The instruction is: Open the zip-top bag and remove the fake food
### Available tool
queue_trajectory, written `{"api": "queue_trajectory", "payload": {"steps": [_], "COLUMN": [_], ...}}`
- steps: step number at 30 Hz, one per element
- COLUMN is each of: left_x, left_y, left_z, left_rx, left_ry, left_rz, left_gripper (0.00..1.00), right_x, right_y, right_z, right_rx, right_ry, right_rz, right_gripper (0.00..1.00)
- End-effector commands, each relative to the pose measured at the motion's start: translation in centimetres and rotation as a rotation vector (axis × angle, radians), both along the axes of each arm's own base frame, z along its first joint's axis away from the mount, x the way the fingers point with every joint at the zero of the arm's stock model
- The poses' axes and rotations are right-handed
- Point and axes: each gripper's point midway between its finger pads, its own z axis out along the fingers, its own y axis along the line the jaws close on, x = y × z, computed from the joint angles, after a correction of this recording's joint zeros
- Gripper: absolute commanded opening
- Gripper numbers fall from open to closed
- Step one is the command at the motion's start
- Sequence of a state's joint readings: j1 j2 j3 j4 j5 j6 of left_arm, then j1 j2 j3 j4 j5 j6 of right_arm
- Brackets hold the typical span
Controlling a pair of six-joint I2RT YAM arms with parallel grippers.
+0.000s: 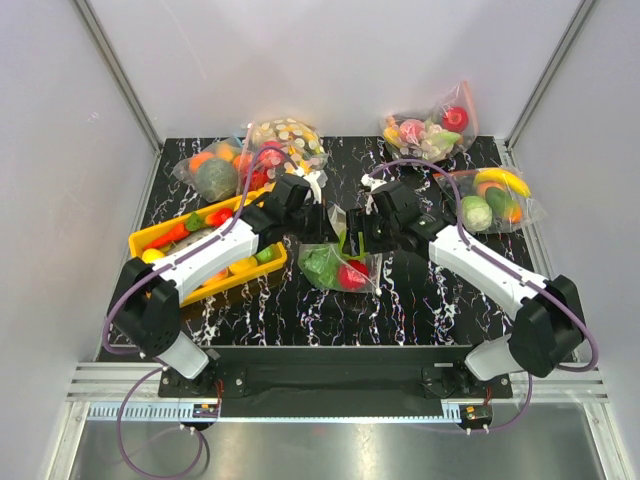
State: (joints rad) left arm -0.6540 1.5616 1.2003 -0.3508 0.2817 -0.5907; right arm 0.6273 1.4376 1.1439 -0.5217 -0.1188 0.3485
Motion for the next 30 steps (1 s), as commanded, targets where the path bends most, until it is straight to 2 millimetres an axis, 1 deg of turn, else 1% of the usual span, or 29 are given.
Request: {"api": "queue_trajectory", "payload": {"steps": [1, 6, 7, 11, 16, 19, 25, 28, 30], "left_x": [0.8, 0.7, 0.7, 0.6, 0.7, 0.9, 0.9, 1.0, 1.0], "left_y": [-1.2, -1.2, -1.1, -1.2, -1.4, -1.5, -1.6, -1.7, -1.8], "left_z": [2.4, 2.2, 2.2, 2.0, 2.1, 2.2, 2.1, 2.0, 2.2], "left_rx": [-0.050, -0.041, -0.038, -0.039, -0.042, -0.039, -0.035, -0.034, -0.038], "left_ry": [-0.056, -0.053, -0.053, -0.048, -0.046, -0.046, -0.041, -0.036, -0.040], "left_rz": [-0.037, -0.045, -0.047, -0.052, -0.059, -0.059, -0.065, -0.068, -0.072], "left_gripper": [0.00, 0.00, 0.00, 0.00, 0.00, 0.00, 0.00, 0.00, 0.00], "right_x": [1.5, 2.6, 2.8, 3.6, 4.6, 5.5, 7.1, 7.2, 6.9], "right_y": [0.3, -0.1, -0.1, 0.2, 0.3, -0.3, -1.9, -1.5, -0.5], "right_z": [0.0, -0.3, -0.2, -0.1, -0.6, -0.9, -0.5, -0.6, -0.6], "right_rx": [-0.005, -0.033, -0.034, -0.020, -0.016, -0.031, -0.006, 0.011, 0.044], "right_ry": [-0.052, -0.071, -0.077, -0.095, -0.100, -0.108, -0.120, -0.120, -0.113], "right_rz": [-0.026, -0.061, -0.063, -0.069, -0.078, -0.102, -0.145, -0.103, -0.051], "right_gripper": [0.76, 0.80, 0.82, 0.85, 0.88, 0.89, 0.91, 0.93, 0.94]}}
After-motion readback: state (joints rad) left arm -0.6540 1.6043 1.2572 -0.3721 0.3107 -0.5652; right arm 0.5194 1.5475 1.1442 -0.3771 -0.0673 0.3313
